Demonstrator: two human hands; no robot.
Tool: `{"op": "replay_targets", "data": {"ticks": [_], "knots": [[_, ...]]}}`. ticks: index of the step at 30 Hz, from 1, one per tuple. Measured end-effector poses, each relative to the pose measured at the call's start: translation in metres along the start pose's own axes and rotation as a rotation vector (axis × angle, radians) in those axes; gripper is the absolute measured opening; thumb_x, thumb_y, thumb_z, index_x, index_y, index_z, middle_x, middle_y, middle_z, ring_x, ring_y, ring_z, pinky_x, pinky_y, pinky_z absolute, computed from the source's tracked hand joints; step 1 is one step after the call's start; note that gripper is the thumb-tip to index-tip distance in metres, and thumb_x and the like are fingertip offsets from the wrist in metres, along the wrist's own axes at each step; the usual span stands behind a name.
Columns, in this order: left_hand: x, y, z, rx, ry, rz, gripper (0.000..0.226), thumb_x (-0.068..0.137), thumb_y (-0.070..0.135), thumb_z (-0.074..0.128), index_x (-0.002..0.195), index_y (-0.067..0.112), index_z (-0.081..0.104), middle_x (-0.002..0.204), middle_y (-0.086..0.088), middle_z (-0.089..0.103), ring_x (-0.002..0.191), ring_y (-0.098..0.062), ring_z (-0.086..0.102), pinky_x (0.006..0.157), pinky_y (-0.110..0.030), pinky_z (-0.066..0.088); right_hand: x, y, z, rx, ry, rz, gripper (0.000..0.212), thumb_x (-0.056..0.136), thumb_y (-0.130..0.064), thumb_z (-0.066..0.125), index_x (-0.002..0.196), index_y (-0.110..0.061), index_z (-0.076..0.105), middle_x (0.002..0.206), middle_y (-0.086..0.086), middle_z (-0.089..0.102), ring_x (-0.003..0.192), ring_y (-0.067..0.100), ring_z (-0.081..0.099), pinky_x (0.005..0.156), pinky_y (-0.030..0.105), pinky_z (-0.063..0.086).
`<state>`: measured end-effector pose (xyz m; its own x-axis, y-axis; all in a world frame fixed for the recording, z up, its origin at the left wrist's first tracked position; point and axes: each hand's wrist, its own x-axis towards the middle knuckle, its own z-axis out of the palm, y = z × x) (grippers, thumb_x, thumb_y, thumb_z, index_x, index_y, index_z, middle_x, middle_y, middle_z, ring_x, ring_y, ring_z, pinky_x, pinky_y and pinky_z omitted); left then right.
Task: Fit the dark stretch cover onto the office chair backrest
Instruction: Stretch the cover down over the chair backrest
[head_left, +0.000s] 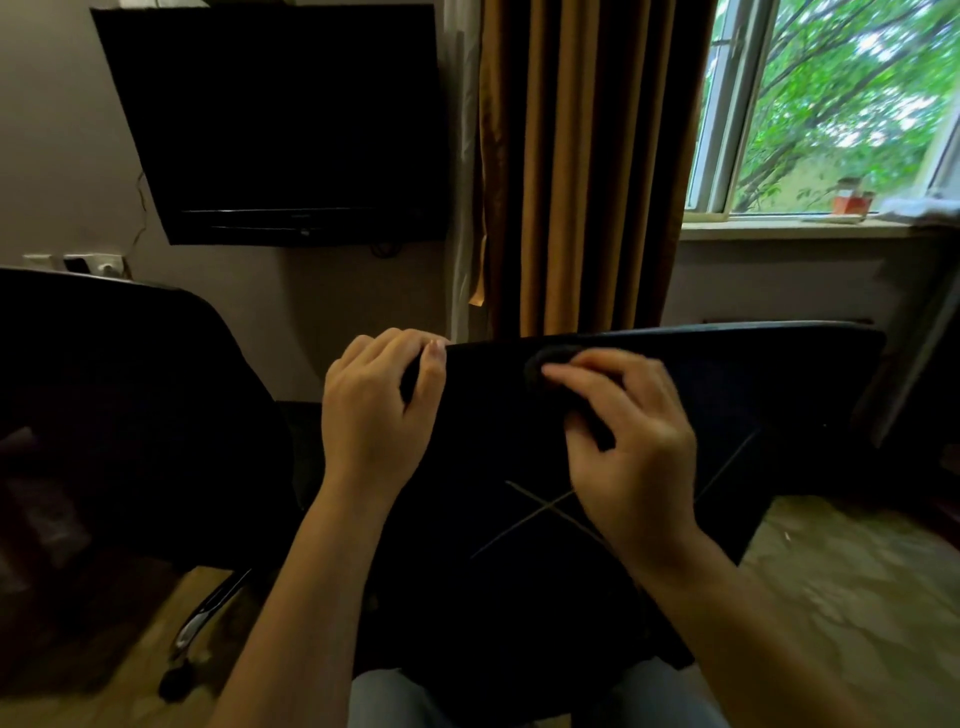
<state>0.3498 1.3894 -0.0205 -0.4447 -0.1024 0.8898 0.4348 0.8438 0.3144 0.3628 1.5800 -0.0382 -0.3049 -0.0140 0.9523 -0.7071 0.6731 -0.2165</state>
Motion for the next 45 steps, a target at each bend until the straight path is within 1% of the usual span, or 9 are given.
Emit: {"op": "replay_targets", "data": {"ticks": [3, 7, 11, 14, 23, 29, 36, 40, 45], "knots": [[0.000, 0.000, 0.000, -0.006, -0.013, -0.005, 0.037, 0.099, 0.035, 0.035, 0.094, 0.018, 0.067, 0.086, 0.018, 0.056, 0.078, 0.005, 0.040, 0.071, -0.026, 0.033, 0.016, -0.013, 0.007, -0.008, 0.038, -0.026, 0.026, 0.081, -0.001, 0.066, 0.107, -0.007, 0.070, 0.106, 0.009, 0.062, 0.101, 0.018, 0.056, 0.091, 0.018, 0.044], [0.002, -0.001, -0.001, 0.017, -0.010, -0.018, 0.039, 0.098, 0.036, 0.033, 0.094, 0.018, 0.067, 0.085, 0.018, 0.055, 0.078, 0.004, 0.040, 0.070, -0.027, 0.035, -0.015, -0.008, 0.030, -0.050, -0.104, -0.126, 0.023, 0.087, -0.016, 0.057, 0.104, -0.012, 0.072, 0.106, 0.007, 0.062, 0.100, 0.017, 0.054, 0.081, 0.021, 0.048], [0.001, -0.001, -0.001, 0.006, -0.024, -0.010, 0.039, 0.098, 0.036, 0.033, 0.095, 0.018, 0.067, 0.086, 0.014, 0.061, 0.080, 0.001, 0.045, 0.073, -0.027, 0.037, -0.062, 0.018, 0.045, -0.098, -0.256, -0.182, 0.030, 0.073, 0.001, 0.071, 0.097, -0.017, 0.074, 0.102, -0.001, 0.065, 0.098, 0.015, 0.056, 0.073, 0.023, 0.052], [-0.001, 0.001, -0.002, 0.008, -0.027, -0.004, 0.038, 0.099, 0.036, 0.034, 0.095, 0.017, 0.067, 0.086, 0.010, 0.064, 0.080, -0.001, 0.047, 0.072, -0.028, 0.039, -0.067, 0.022, 0.038, -0.046, -0.302, -0.141, 0.027, 0.077, -0.003, 0.063, 0.096, -0.018, 0.075, 0.103, -0.006, 0.062, 0.098, 0.013, 0.056, 0.070, 0.021, 0.051], [0.000, 0.000, -0.001, -0.007, -0.030, -0.017, 0.038, 0.098, 0.036, 0.034, 0.094, 0.018, 0.067, 0.086, 0.012, 0.062, 0.078, -0.001, 0.046, 0.071, -0.028, 0.037, 0.011, -0.015, 0.004, 0.025, 0.060, -0.061, 0.024, 0.081, 0.000, 0.069, 0.104, -0.006, 0.071, 0.106, 0.010, 0.061, 0.100, 0.021, 0.057, 0.087, 0.023, 0.048], [0.000, -0.002, -0.001, 0.015, -0.032, -0.016, 0.039, 0.099, 0.036, 0.033, 0.095, 0.018, 0.067, 0.087, 0.009, 0.064, 0.079, 0.001, 0.045, 0.071, -0.028, 0.037, -0.013, -0.013, 0.031, -0.071, -0.130, -0.134, 0.021, 0.087, -0.016, 0.056, 0.100, -0.012, 0.073, 0.106, 0.006, 0.063, 0.101, 0.017, 0.054, 0.081, 0.020, 0.048], [-0.001, 0.003, -0.004, -0.006, -0.048, -0.015, 0.038, 0.098, 0.036, 0.034, 0.096, 0.018, 0.067, 0.088, 0.011, 0.064, 0.081, -0.001, 0.047, 0.074, -0.029, 0.040, -0.065, 0.021, 0.038, -0.080, -0.288, -0.154, 0.030, 0.069, 0.004, 0.072, 0.090, -0.017, 0.075, 0.098, -0.003, 0.066, 0.096, 0.012, 0.056, 0.068, 0.022, 0.053], [-0.001, 0.002, -0.003, -0.004, -0.038, -0.019, 0.039, 0.098, 0.037, 0.033, 0.096, 0.018, 0.068, 0.088, 0.011, 0.064, 0.081, 0.000, 0.047, 0.073, -0.028, 0.039, -0.047, 0.009, 0.017, -0.018, -0.190, -0.103, 0.022, 0.084, -0.005, 0.058, 0.097, -0.010, 0.074, 0.100, 0.003, 0.063, 0.095, 0.017, 0.057, 0.076, 0.023, 0.051], [0.000, 0.002, -0.001, -0.003, -0.036, -0.018, 0.039, 0.098, 0.037, 0.034, 0.095, 0.018, 0.068, 0.088, 0.010, 0.065, 0.080, 0.001, 0.045, 0.072, -0.027, 0.036, 0.006, -0.015, -0.001, -0.014, 0.050, -0.093, 0.023, 0.081, 0.000, 0.068, 0.103, -0.006, 0.072, 0.104, 0.010, 0.062, 0.100, 0.019, 0.055, 0.092, 0.019, 0.044]]}}
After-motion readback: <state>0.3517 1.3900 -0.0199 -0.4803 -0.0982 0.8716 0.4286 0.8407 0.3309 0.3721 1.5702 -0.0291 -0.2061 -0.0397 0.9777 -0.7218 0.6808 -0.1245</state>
